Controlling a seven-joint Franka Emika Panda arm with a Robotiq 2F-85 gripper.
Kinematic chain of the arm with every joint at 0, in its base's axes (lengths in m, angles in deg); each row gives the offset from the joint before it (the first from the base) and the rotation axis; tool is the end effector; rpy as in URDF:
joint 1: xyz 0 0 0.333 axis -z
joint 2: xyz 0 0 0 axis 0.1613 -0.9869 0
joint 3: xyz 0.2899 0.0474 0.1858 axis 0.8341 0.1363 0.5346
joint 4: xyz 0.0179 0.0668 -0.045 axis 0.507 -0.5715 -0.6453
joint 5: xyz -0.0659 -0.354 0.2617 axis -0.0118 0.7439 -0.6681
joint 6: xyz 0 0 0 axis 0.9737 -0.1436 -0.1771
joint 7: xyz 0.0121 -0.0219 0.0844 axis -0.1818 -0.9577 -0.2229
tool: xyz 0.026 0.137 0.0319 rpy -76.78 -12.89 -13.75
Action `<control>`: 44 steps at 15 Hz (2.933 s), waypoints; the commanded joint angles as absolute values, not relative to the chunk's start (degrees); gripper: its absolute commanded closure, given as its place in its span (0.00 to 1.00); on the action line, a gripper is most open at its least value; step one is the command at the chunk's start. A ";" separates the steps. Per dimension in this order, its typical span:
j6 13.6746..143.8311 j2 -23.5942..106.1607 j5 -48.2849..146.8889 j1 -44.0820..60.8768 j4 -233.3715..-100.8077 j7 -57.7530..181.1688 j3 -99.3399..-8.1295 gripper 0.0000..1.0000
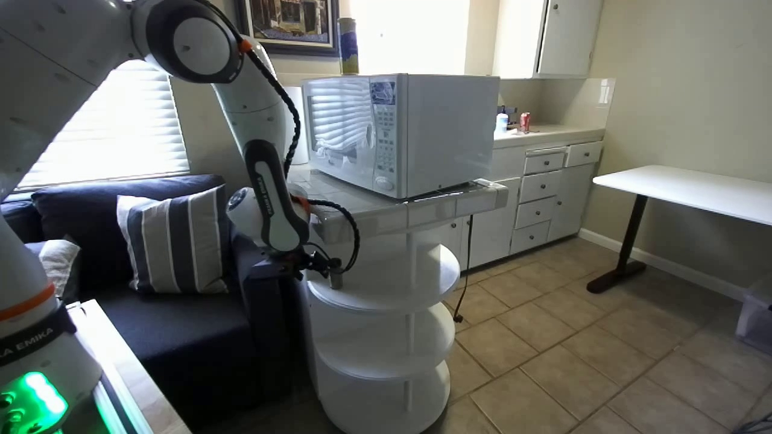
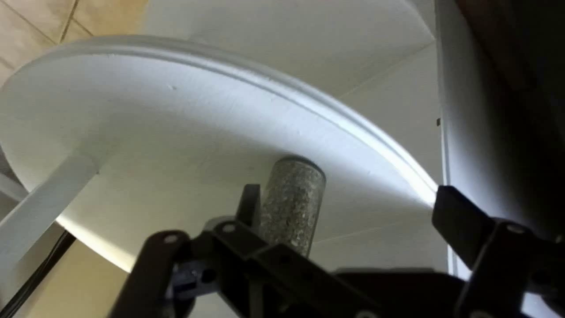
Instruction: Remove the spice bottle from the counter onto the top shelf of the kitchen counter
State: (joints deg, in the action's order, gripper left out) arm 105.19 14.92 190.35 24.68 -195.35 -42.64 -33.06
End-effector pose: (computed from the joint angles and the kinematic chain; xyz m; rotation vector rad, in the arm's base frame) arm 0.5294 0.0626 -0.0074 2.7704 0.6645 0.7862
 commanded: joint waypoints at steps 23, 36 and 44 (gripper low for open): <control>144.56 53.07 190.03 50.99 -223.63 -54.94 -19.40 0.00; 171.21 92.36 190.70 71.98 -220.75 -78.50 -12.53 0.00; 170.66 92.07 190.31 71.46 -220.36 -77.06 -12.94 0.00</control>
